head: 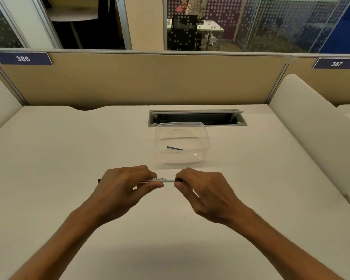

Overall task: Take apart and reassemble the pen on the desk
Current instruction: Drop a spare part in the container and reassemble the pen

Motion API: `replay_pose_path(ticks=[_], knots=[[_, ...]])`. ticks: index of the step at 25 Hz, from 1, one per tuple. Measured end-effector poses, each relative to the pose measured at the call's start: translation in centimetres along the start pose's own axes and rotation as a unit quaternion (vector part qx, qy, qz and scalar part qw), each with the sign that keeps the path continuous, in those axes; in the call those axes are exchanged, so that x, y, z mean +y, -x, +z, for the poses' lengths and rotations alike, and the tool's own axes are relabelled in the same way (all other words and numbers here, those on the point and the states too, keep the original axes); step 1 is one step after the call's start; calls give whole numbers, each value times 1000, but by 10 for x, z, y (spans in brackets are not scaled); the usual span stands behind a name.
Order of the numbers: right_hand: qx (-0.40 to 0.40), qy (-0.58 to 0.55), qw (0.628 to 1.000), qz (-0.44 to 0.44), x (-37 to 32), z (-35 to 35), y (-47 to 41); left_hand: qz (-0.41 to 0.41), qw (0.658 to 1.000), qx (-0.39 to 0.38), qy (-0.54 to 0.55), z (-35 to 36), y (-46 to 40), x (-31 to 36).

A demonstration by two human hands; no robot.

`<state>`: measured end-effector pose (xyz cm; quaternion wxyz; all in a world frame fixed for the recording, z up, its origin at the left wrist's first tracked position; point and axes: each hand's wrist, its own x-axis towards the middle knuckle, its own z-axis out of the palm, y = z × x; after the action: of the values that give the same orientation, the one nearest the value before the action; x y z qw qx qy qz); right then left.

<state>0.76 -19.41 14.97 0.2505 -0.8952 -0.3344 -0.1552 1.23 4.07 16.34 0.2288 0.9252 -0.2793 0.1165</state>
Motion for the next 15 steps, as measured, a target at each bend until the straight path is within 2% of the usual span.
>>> replay_pose_path(ticks=[4, 9, 11, 13, 14, 15], knots=[[23, 65, 993, -91, 5, -7, 0, -19, 994, -40, 104, 0, 1, -4], [11, 48, 991, -124, 5, -12, -1, -8, 979, -68, 191, 2, 0, -1], [1, -6, 996, -88, 3, -10, 1, -8, 982, -57, 180, 2, 1, 1], [-12, -129, 992, 5, -2, -3, 3, -4, 991, -26, 133, 0, 3, 5], [-23, -232, 969, 80, -5, 0, 3, 11, 996, -1, 85, -1, 3, 7], [-40, -353, 920, 165, -7, 1, 2, 32, 999, 19, 32, -2, 3, 8]])
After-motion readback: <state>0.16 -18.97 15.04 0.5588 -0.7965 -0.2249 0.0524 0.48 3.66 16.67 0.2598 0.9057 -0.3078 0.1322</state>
